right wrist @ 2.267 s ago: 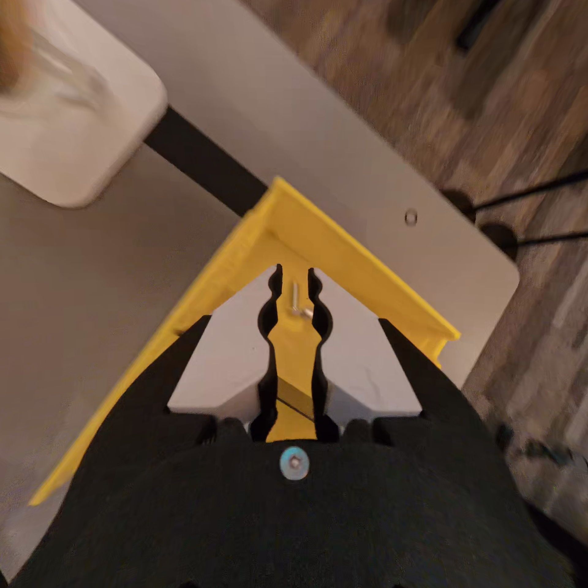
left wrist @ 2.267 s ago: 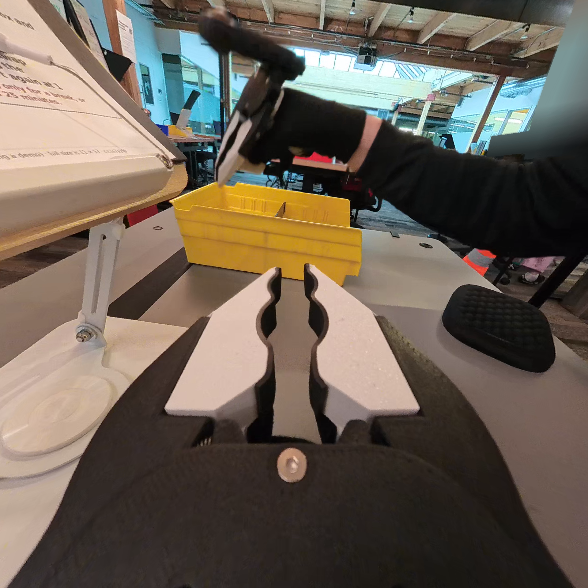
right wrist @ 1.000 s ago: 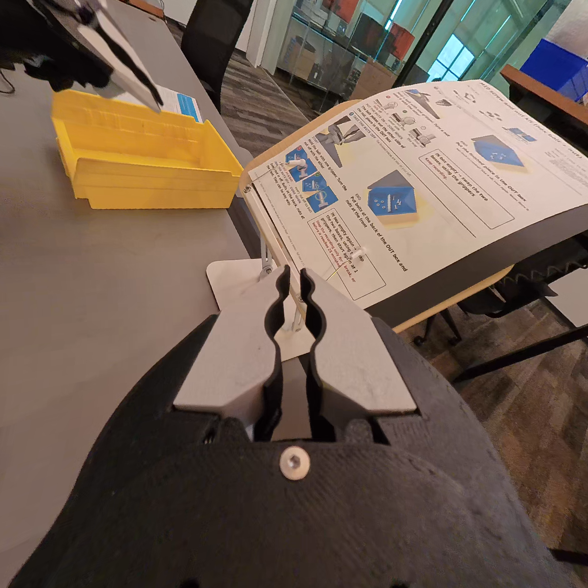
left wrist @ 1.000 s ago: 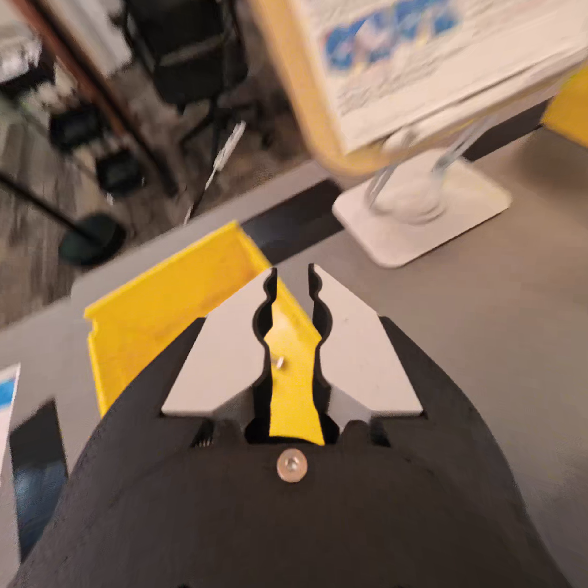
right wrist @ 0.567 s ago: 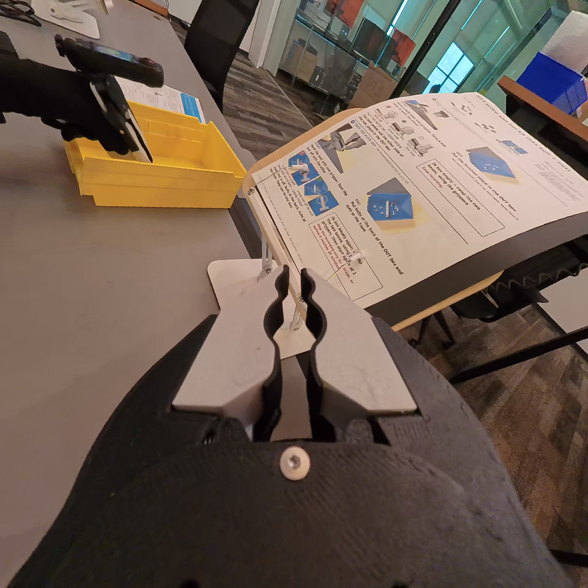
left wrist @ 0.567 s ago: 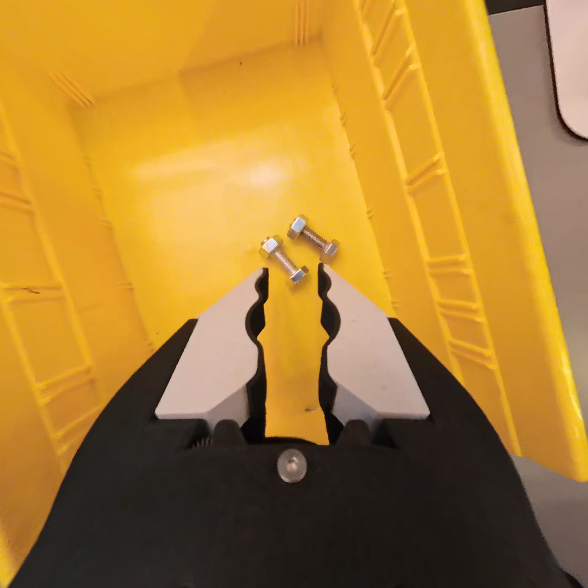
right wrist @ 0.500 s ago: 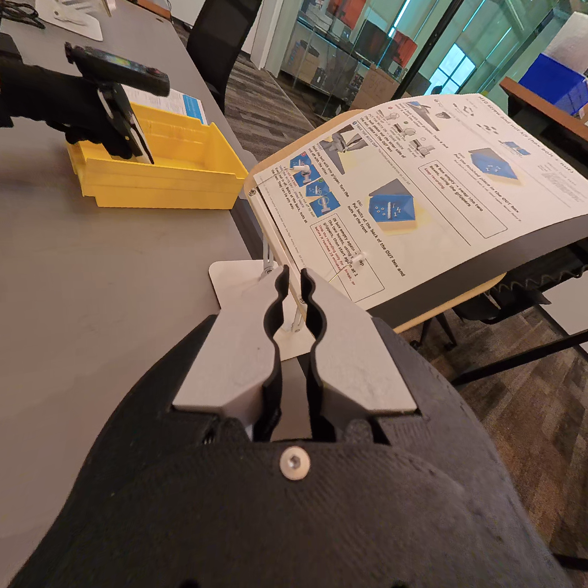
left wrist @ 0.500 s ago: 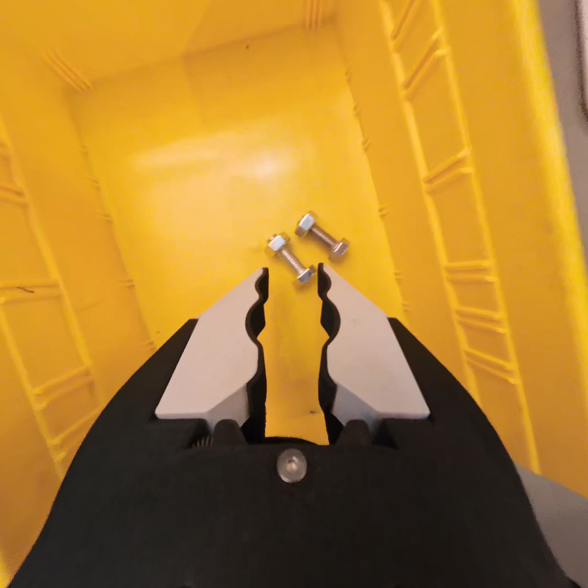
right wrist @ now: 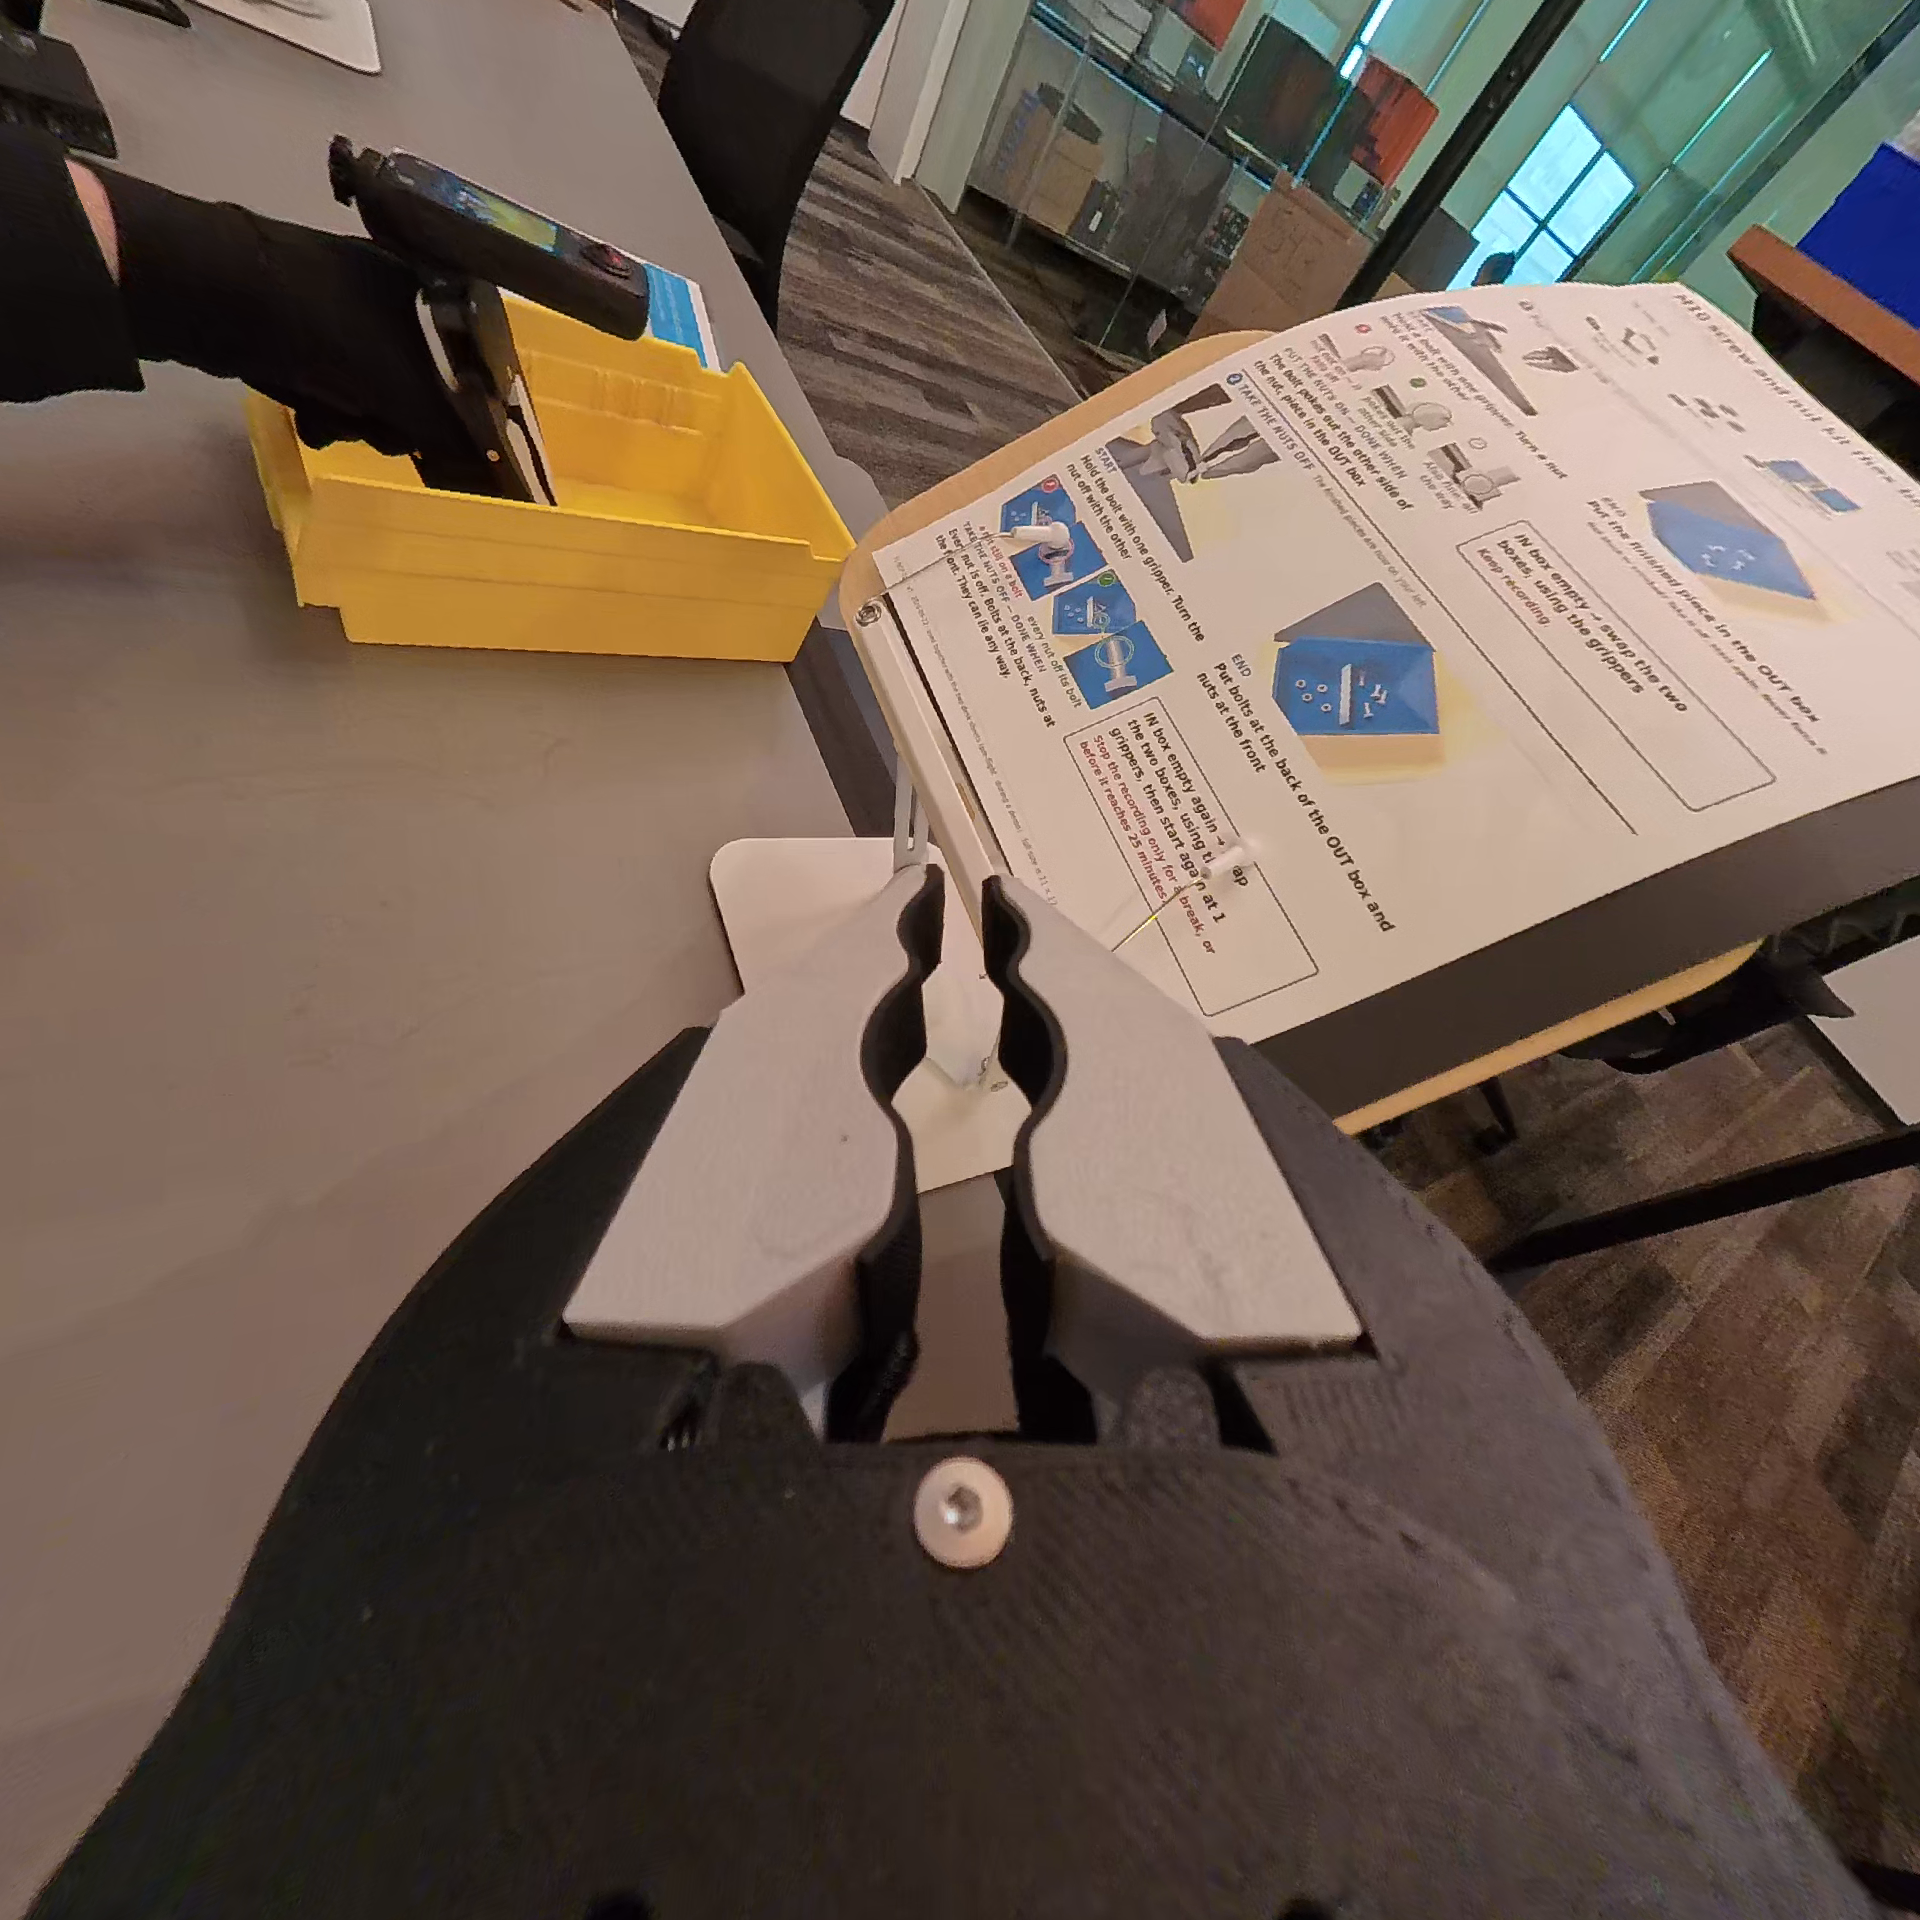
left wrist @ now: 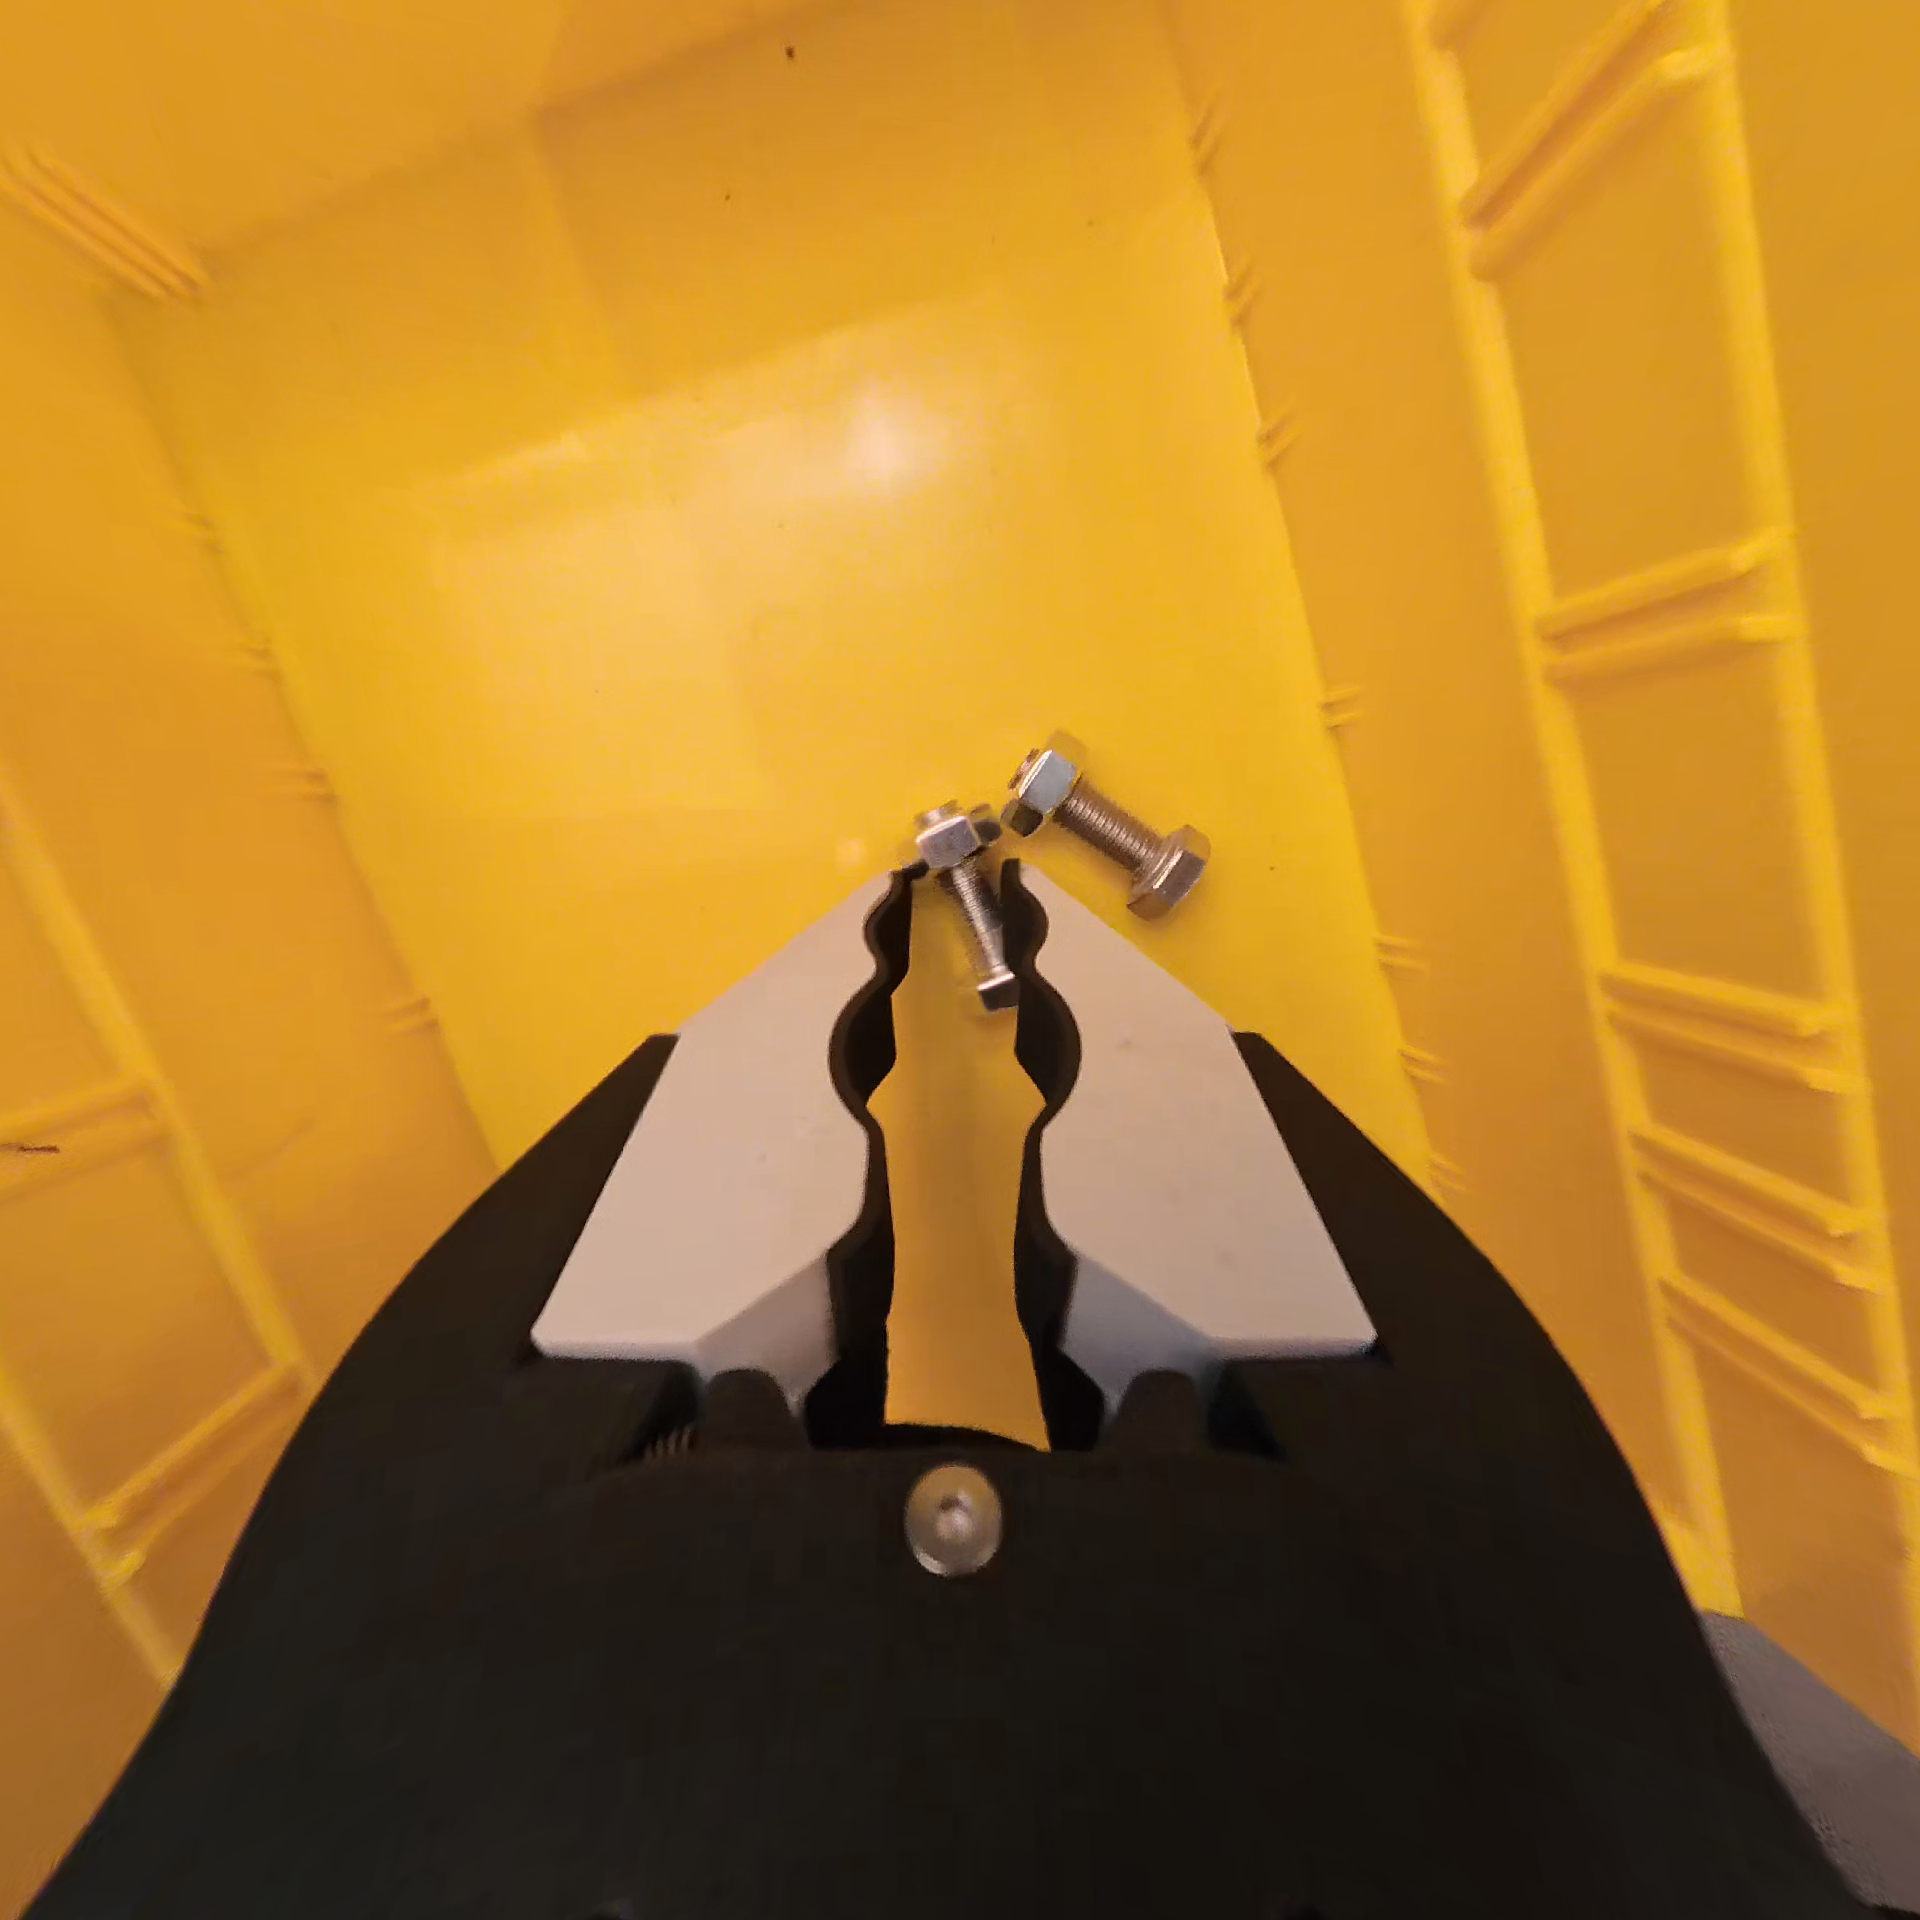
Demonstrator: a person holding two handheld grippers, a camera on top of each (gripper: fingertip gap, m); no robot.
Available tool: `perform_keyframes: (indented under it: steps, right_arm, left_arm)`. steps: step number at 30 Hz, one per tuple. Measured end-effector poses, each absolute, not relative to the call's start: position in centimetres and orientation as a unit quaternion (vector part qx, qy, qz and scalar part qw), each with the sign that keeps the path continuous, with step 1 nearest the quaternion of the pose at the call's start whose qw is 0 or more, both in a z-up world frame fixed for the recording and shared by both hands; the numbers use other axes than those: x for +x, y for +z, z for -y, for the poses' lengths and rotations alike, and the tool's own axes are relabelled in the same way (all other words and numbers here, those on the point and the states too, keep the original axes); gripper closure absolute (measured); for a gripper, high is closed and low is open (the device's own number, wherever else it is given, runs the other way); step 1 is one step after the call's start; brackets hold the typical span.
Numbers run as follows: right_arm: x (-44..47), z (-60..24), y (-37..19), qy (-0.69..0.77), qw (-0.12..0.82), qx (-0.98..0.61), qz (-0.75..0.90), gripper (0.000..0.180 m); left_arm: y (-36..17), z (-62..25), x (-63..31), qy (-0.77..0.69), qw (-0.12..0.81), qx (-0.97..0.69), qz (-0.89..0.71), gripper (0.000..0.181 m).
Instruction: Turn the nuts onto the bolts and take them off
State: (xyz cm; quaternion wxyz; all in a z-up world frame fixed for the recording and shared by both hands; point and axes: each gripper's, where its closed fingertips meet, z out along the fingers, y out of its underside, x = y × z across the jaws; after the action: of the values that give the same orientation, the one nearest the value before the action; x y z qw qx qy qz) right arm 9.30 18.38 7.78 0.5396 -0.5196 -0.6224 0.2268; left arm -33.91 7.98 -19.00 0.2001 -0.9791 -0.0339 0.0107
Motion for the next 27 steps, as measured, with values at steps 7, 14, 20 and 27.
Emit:
perform_keyframes:
  steps: [7,14,20,27]
  right_arm:
    - [8.1,-18.0,7.2,0.234,0.527,-0.519,0.631,0.174]
    - [5.6,-16.8,7.4,0.306,0.492,-0.549,0.603,0.160]
    - [1.0,-12.9,7.0,0.407,0.426,-0.546,0.596,0.148]
    - [-0.4,-14.5,6.6,0.527,0.377,-0.577,0.497,0.141]
  left_arm:
    - [-16.9,-8.2,-33.7,0.034,0.283,-0.959,0.001,0.174]
    - [-6.1,-9.1,-30.2,0.096,0.464,-0.877,-0.081,0.174]
    - [4.4,-10.8,-18.0,0.136,0.584,-0.763,-0.240,0.173]
    - [5.3,-14.2,-5.4,0.152,0.620,-0.668,-0.382,0.173]
